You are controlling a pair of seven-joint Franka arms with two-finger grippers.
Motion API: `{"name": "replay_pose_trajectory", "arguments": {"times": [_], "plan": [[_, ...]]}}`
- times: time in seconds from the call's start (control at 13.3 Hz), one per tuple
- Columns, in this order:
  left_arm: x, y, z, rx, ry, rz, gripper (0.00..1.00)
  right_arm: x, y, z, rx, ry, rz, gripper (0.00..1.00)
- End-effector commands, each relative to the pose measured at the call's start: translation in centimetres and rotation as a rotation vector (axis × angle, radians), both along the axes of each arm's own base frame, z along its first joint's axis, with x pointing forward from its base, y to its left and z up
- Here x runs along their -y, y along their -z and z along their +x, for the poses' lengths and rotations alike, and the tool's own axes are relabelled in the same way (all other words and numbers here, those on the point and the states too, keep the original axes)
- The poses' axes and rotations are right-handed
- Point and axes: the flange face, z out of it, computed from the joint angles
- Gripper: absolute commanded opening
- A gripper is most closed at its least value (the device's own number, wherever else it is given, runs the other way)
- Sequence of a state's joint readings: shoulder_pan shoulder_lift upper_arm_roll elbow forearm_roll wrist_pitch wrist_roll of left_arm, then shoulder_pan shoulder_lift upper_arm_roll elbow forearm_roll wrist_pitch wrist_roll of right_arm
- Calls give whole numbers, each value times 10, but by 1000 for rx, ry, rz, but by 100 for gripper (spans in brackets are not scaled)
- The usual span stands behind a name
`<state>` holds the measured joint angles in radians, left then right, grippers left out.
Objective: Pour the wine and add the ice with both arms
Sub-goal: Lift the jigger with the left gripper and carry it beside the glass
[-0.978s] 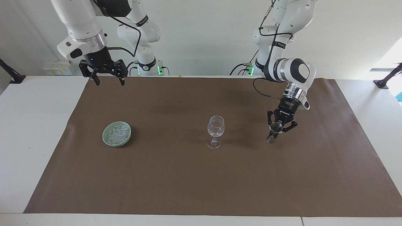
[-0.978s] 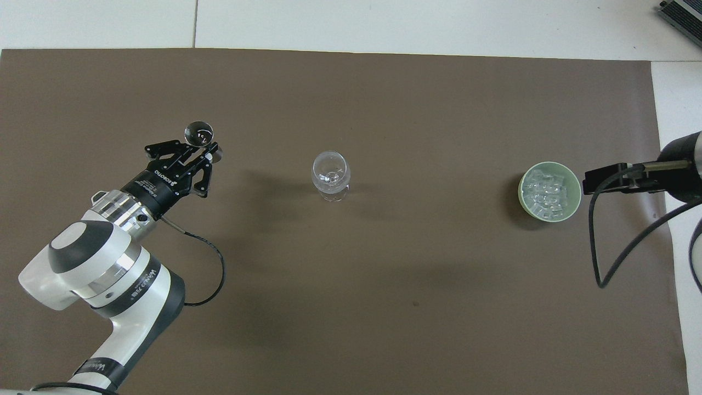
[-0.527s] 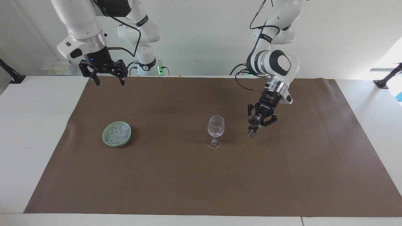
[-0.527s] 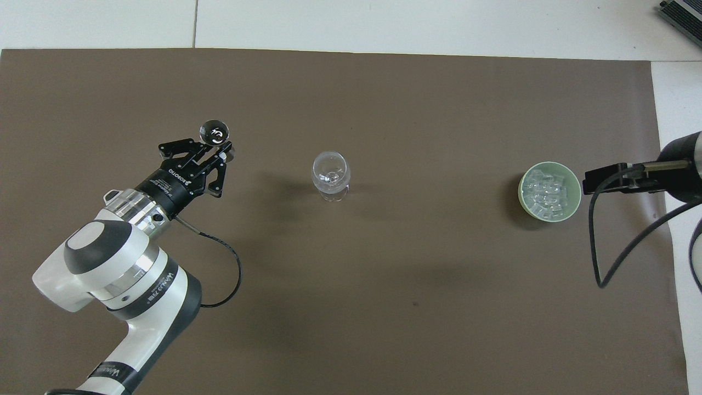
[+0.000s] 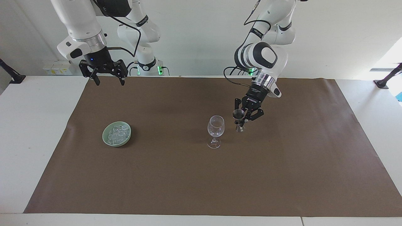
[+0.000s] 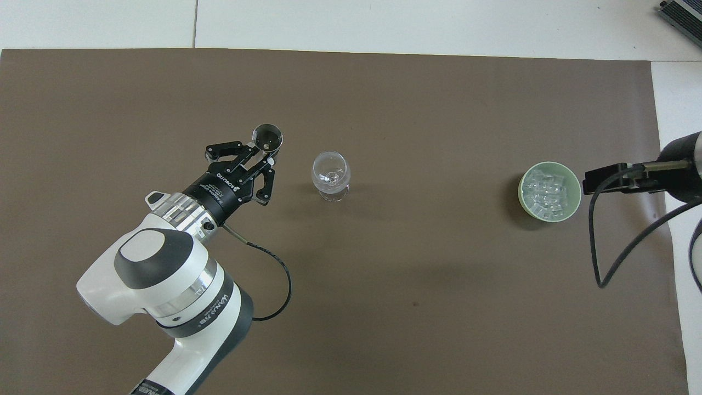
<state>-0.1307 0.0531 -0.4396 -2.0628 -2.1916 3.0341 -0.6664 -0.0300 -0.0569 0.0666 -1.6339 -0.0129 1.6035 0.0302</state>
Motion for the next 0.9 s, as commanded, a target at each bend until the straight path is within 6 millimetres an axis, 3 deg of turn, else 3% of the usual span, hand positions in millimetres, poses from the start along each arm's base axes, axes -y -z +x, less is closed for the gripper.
{"name": "replay_pose_trajectory", "arguments": {"times": [0.0,0.83], "plan": [[12,-2,6,4,1,47,0,0,-1,-7,-1,-18,-2,100],[35,-9,8,76,88,197,0,1,-1,-7,-1,-18,-3,100]]}}
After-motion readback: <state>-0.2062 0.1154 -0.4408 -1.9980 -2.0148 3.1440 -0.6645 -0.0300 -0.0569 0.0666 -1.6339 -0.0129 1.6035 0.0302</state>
